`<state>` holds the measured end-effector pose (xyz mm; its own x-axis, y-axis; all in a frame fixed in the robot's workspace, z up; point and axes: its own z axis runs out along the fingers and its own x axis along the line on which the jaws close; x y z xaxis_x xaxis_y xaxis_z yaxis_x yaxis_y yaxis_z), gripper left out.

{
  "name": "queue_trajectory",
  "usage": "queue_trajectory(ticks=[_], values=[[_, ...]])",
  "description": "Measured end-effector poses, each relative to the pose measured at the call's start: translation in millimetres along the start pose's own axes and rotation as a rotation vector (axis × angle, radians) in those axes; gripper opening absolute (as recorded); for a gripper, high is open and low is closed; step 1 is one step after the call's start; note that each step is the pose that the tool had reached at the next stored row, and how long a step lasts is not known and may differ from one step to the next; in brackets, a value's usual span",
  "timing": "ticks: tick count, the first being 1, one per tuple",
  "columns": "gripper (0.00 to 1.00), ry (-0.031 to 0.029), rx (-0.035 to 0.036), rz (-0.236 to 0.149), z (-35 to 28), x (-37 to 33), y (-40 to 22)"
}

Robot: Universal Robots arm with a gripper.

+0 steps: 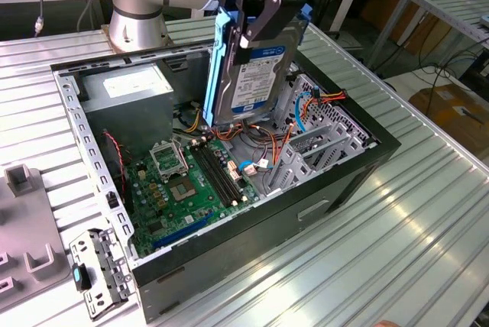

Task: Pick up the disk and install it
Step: 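Insert the disk into the insertion slot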

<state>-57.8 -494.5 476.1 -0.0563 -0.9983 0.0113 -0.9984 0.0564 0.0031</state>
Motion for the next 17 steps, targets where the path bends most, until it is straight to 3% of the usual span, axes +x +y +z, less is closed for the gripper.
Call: queue_trajectory(ticks=[3, 8, 17], values=[[0.37, 0.0000, -0.0006, 0.000, 0.0, 0.2, -5.4], [0.37, 0.0001, -0.0027, 0.000, 0.0, -0.3, -20.6], [0.37, 0.0002, -0.0029, 0.000, -0.1, -0.6, -26.0]])
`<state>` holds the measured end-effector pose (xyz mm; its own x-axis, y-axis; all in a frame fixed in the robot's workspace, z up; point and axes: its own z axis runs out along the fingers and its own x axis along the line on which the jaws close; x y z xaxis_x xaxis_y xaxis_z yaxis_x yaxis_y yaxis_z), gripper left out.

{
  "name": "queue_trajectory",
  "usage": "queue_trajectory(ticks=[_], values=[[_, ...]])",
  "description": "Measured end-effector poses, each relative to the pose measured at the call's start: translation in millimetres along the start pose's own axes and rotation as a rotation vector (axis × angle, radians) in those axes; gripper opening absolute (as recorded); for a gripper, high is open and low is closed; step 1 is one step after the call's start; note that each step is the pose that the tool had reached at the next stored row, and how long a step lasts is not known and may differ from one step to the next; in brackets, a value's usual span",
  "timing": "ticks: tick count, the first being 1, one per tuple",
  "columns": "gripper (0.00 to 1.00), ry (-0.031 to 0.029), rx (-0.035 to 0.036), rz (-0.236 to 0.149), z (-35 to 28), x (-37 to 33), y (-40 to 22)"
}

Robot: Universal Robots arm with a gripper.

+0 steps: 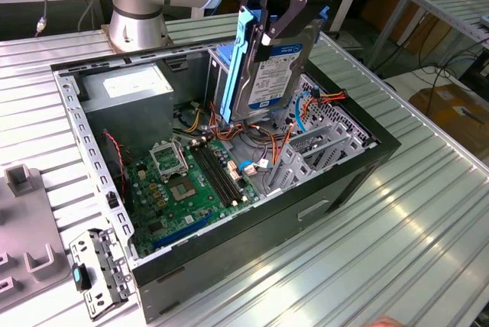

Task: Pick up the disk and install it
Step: 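Insert the disk into the insertion slot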

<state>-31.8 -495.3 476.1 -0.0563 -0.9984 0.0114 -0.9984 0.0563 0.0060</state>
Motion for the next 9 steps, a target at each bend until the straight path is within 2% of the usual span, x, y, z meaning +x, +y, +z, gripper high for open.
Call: queue_trajectory(ticks=[7, 9], values=[[0.37, 0.0000, 0.0000, 0.000, 0.0, 0.2, -0.1], [0.37, 0.0000, 0.0000, 0.000, 0.0, 2.1, -0.2]])
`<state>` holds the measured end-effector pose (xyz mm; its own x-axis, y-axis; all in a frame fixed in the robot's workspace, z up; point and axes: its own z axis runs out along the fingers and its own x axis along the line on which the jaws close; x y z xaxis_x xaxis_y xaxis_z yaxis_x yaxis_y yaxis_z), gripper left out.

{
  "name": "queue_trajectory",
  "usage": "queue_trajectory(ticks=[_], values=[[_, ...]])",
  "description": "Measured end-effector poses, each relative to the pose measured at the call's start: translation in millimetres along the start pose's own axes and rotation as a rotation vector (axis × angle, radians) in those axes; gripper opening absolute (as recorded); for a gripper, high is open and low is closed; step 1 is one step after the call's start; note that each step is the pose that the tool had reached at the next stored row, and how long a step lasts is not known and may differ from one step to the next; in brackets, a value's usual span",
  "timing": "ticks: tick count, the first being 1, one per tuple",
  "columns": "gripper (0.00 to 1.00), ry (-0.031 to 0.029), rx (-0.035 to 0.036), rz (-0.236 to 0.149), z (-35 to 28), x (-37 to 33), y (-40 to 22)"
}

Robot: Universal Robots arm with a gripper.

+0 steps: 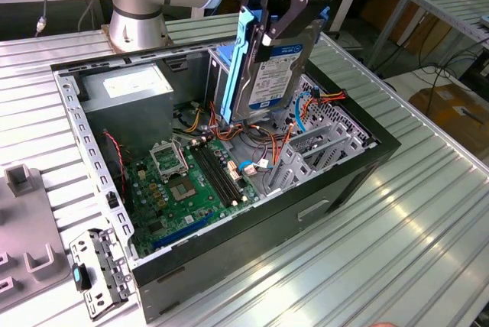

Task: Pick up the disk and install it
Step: 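Insert the disk into the insertion slot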

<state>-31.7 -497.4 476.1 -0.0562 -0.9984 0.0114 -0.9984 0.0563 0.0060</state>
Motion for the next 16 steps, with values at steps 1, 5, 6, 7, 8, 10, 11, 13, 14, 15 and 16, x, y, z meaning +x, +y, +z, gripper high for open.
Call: queue_trajectory(ticks=[1, 5, 6, 7, 8, 10, 11, 13, 14, 15, 16], values=[[0.37, 0.0000, 0.0000, 0.000, 0.0, 1.3, -0.1], [0.37, 0.0000, 0.0000, 0.000, 0.4, 10.5, -0.6], [0.37, 0.0000, 0.0000, 0.000, 0.6, 12.6, -0.8], [0.37, 0.0000, 0.0000, 0.000, 0.8, 13.5, -1.3], [0.37, 0.0001, 0.0000, 0.000, 1.1, 14.3, -1.8], [0.37, 0.0000, 0.0001, 0.000, 2.0, 14.7, -5.9], [0.37, 0.0003, 0.0000, 0.000, 2.3, 14.8, -8.6], [0.37, 0.0004, 0.0000, 0.000, 3.3, 15.0, -14.1], [0.37, 0.0010, 0.0000, 0.000, 4.0, 15.2, -17.0], [0.37, 0.0018, 0.0000, 0.000, 4.7, 16.0, -19.3], [0.37, 0.0023, 0.0001, 0.000, 5.3, 17.1, -20.5]])
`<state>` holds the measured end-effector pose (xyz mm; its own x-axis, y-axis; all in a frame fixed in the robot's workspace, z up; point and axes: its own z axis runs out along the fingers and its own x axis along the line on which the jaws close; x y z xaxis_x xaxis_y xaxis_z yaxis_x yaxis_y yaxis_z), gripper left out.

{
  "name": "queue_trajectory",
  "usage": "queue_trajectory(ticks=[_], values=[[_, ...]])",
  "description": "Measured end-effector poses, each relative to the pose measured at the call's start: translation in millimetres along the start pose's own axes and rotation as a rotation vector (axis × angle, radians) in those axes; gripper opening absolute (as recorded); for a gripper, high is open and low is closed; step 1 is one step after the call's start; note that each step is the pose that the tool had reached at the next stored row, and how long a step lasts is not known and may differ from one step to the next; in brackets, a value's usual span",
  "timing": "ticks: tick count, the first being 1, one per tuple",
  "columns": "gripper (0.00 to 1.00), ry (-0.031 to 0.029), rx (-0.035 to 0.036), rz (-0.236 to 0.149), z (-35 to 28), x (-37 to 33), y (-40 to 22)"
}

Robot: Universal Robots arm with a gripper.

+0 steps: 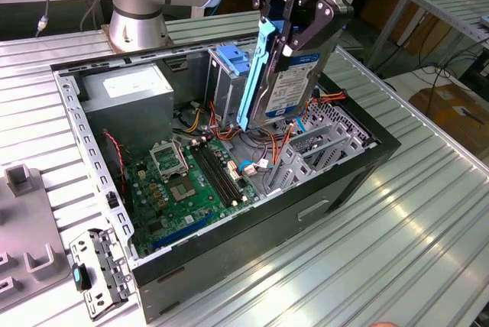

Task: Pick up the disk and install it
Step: 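Insert the disk into the insertion slot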

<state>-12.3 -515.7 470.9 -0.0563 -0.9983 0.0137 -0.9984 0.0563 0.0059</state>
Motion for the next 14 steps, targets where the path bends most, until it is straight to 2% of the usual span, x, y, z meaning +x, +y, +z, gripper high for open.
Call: queue_trajectory(ticks=[4, 7, 10, 14], values=[[0.37, 0.0000, 0.0001, 0.000, 3.1, 13.3, -2.4], [0.37, 0.0000, 0.0001, 0.000, 4.5, 18.0, -6.4], [0.37, 0.0010, 0.0001, 0.000, 6.7, 18.3, -24.9], [0.37, 0.0020, 0.0002, 0.000, 10.0, 24.3, -29.8]])
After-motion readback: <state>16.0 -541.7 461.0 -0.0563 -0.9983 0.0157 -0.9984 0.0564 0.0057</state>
